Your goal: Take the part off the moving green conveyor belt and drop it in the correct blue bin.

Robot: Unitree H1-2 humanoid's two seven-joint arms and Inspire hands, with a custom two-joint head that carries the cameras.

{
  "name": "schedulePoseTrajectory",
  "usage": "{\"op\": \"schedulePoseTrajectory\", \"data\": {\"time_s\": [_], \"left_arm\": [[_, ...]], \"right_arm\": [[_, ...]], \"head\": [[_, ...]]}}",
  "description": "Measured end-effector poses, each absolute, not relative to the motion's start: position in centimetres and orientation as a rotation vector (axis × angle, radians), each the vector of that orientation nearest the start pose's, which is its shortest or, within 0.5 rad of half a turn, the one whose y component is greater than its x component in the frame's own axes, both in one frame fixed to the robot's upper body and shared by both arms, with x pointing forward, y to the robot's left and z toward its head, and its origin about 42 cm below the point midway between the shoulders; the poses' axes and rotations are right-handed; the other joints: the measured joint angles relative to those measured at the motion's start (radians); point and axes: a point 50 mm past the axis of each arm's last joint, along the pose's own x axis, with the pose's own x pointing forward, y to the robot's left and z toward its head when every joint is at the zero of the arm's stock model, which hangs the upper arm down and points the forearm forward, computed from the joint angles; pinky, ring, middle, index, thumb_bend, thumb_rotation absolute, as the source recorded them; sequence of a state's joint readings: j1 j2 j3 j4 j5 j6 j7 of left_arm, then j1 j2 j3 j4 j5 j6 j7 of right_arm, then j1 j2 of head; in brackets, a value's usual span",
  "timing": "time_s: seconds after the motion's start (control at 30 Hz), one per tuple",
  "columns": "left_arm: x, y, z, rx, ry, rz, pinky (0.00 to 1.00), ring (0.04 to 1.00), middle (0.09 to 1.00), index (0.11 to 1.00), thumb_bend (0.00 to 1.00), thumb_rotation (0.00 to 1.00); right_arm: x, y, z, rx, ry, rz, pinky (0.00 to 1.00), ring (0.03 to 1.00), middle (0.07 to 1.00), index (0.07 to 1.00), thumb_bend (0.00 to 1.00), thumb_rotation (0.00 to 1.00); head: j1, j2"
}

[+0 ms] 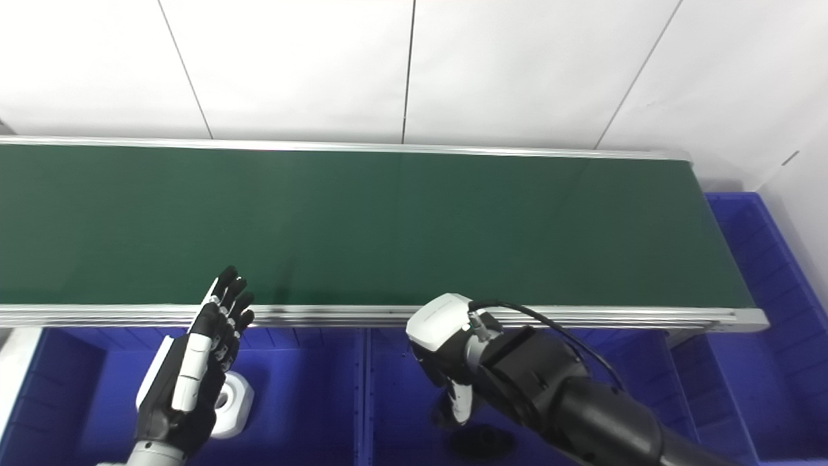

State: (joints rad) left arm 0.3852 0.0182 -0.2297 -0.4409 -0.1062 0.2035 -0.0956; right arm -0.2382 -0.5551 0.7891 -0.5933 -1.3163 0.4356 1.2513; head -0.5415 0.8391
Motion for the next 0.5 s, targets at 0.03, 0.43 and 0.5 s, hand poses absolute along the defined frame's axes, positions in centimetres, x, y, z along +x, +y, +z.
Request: {"op": "schedulePoseTrajectory", "data": {"time_s": [0.03, 0.43, 0.5], "left_arm": [[15.91, 16.82, 12.24, -0.151, 0.134, -0.236, 0.99, 0.988, 1.0, 1.0, 0.59, 0.89], [15.97, 17.04, 12.22, -0.138, 0.135, -0.238, 0.98, 0.983, 1.0, 1.0, 0.6, 0.9], [15.97, 16.99, 12.22, -0.134, 0.135, -0.24, 0.97, 0.984, 1.0, 1.0, 0.6, 0.9]], "right_arm": [[23.34, -18.13, 18.49, -1.835, 0.276, 1.001, 0.46, 0.623, 0.739, 0.803, 0.99, 0.71], [23.57, -18.47, 18.57, -1.819, 0.294, 0.99, 0.61, 0.767, 0.833, 0.829, 1.0, 0.77], [23.53, -18.59, 18.53, -1.814, 0.3, 0.995, 0.59, 0.753, 0.825, 0.825, 1.0, 0.77]], "head": [[0.0, 0.0], [0.008, -0.002], [0.017, -0.005]]}}
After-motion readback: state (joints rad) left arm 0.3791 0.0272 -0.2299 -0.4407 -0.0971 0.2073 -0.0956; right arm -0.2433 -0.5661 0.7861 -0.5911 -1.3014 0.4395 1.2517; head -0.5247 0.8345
